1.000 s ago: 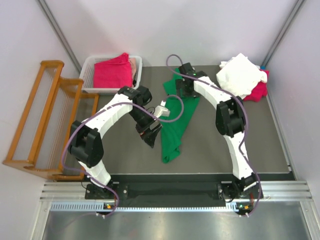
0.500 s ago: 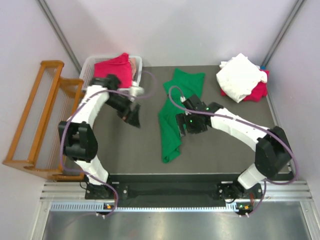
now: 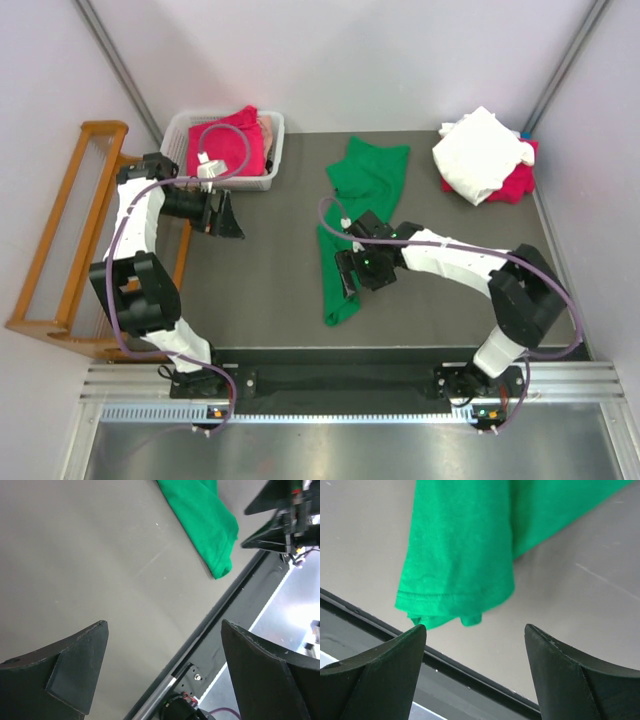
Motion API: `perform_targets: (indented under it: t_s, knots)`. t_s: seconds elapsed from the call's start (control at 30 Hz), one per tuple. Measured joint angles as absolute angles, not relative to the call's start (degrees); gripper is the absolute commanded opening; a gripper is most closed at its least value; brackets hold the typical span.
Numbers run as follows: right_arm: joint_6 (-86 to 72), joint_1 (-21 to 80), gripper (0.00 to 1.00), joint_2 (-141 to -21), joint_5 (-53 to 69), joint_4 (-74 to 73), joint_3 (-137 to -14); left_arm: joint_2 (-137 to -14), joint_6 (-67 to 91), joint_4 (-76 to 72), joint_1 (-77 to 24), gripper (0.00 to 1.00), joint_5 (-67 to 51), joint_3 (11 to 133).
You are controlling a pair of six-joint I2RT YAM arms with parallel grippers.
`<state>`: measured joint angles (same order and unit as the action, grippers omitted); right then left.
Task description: Fold and stack the t-shirts
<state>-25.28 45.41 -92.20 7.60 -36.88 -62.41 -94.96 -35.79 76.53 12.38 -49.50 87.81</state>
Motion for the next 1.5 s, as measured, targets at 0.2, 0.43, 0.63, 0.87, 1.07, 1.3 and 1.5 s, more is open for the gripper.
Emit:
perform_targets:
  t_s: [0.2,0.43,0.63,0.87,1.07,1.3,1.5]
  knots:
    - [-25.21,46.54,0.72,-95.98,8.25,-35.97,-63.68,-94.96,-36.27,76.62,12.34,0.99,-49.93,84.99]
    - [-24.51,46.57,0.66,-98.74,8.19,-34.89,-67.33,-94.96,-37.30,76.69,12.34,0.98,-50.39,82.30]
    - [-22.70,46.61,0.64,-101.25,7.55,-34.41,-69.30,-94.87,-37.91,76.73,12.34,0.99,-50.33,81.60]
    - [-20.91,46.48,0.64,-101.91,5.02,-34.30,-69.32,-94.50,-38.70,76.75,12.34,0.98,-50.33,80.82]
    - [-19.90,44.77,0.64,-101.89,3.07,-34.33,-69.32,-94.32,-39.13,76.75,12.34,0.99,-50.33,79.48]
    - [-19.62,43.35,0.63,-101.84,2.90,-33.89,-68.77,-94.32,-39.20,76.75,12.34,0.99,-50.33,79.48]
    - [-20.18,43.35,0.49,-101.84,3.73,-33.32,-66.76,-94.32,-39.22,76.75,12.34,0.99,-50.33,79.48]
